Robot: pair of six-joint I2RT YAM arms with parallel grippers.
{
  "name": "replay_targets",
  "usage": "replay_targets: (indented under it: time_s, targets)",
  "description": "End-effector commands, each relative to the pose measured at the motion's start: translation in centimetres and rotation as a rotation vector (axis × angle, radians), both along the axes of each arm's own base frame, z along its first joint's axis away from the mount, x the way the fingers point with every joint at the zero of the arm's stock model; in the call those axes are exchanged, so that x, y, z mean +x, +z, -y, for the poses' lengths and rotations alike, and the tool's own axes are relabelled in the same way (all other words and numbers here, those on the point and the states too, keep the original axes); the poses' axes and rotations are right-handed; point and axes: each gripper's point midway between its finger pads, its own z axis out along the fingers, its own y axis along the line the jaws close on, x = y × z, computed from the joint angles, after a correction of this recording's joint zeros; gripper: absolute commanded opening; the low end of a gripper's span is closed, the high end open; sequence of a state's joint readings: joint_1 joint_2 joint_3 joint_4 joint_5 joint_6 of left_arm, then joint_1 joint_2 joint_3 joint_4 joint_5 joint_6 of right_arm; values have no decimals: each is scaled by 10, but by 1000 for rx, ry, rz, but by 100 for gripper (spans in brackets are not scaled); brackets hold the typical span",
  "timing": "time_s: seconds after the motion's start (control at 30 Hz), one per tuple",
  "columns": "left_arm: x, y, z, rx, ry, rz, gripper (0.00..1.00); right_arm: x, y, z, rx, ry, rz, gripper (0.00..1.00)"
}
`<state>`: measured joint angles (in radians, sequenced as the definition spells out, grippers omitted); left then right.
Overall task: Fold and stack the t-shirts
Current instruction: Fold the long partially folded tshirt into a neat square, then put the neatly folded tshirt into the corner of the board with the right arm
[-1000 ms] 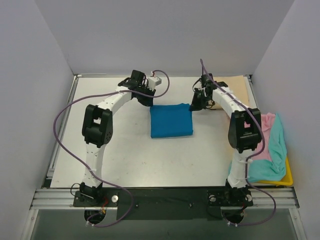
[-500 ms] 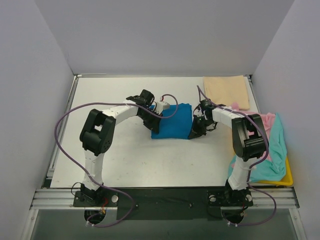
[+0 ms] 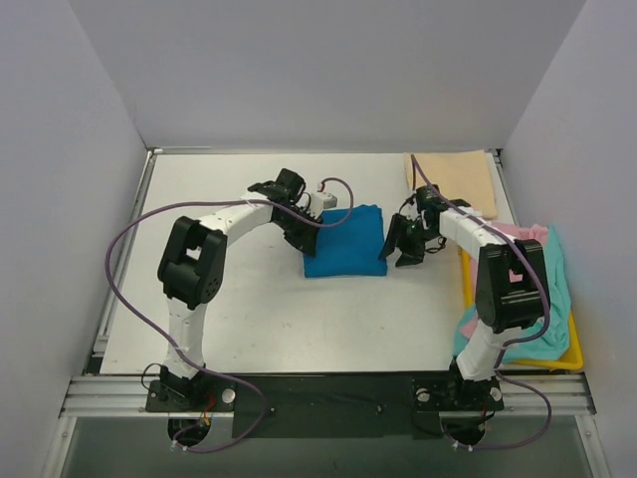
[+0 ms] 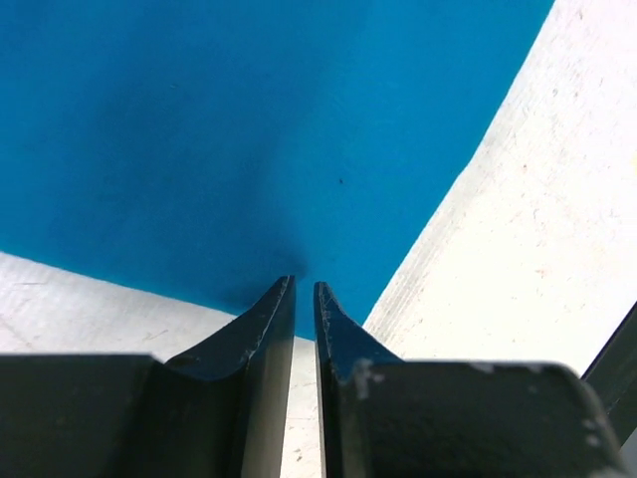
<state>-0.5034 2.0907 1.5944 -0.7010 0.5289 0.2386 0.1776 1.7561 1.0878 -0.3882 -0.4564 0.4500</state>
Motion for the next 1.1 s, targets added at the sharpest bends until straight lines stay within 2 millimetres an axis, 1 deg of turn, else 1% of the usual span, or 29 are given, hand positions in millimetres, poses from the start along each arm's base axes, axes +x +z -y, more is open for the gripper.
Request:
replay_targets:
  time_s: [0.0,0.03,0.07,0.1,0.13,0.17,0.2,0.23,0.27,0.3,0.33,0.37,0.4,0.43,0.5,0.53,0.63,0.67,0.7,0.73,0.77,0.8,0.87,0.9,0.93,0.97,1.0,1.03,1.07]
  targets:
    - [27,41,-1,-80,75,68,25,41,37,8,-30,32,120,55]
    - [33,39,-3,-76,89,86,26,50,32,6,-29,37,108,59]
    - [34,33,-5,-61,95,87,26,57,32,5,-28,40,117,61]
    - [38,29,-6,-50,102,102,26,68,24,4,-30,46,112,62]
    - [36,21,-7,-40,103,92,26,74,22,3,-22,47,111,63]
    - [40,18,-6,-41,111,108,26,85,14,0,-12,55,101,63]
    - [38,9,-8,-26,124,97,27,98,17,-1,-1,49,117,63]
    - [40,7,-7,-26,128,102,27,99,1,-3,12,53,78,63]
    - [39,0,-7,-21,129,94,27,107,0,-5,25,52,83,63]
    - [39,-2,-7,-18,129,92,27,107,-10,-7,41,62,59,63]
    - [39,-7,-8,-11,131,87,27,111,-11,-10,56,68,67,63]
    - [37,-11,-9,-6,132,81,27,109,-18,-16,93,74,44,63]
    - [38,-14,-9,-3,132,77,27,110,-17,-25,148,87,48,62]
    - [36,-18,-10,1,133,68,27,107,-24,-28,169,82,23,61]
    - [37,-23,-10,7,137,59,27,102,-31,-34,213,66,-12,56]
    - [36,-26,-11,11,138,55,27,98,-37,-38,241,61,-29,50]
    - [39,-26,-11,9,140,63,27,94,-42,-43,289,15,-50,39]
    - [39,-27,-11,11,137,59,27,93,-44,-44,300,-1,-52,32]
    - [40,-26,-12,11,135,63,27,94,-44,-43,309,-10,-50,28]
    - [41,-25,-12,9,135,66,27,96,-44,-43,313,-22,-42,17]
    - [42,-27,-13,13,134,67,27,98,-43,-41,317,-32,-38,11]
    - [44,-27,-15,16,139,71,27,102,-40,-41,324,-35,-28,0]
    - [48,-24,-20,21,146,78,27,109,-30,-41,330,-22,-2,0]
    - [54,-19,-23,16,152,92,27,112,-27,-40,326,-17,7,0]
    - [56,-16,-26,18,156,90,27,117,-18,-38,297,6,27,0]
    - [64,-9,-30,13,171,108,28,122,-9,-34,270,16,38,0]
    - [67,-4,-33,11,180,116,30,127,-9,-26,210,30,65,0]
    - [76,3,-40,9,199,137,34,134,-2,-16,139,22,75,0]
    - [82,9,-42,8,207,154,36,136,0,-9,97,50,87,0]
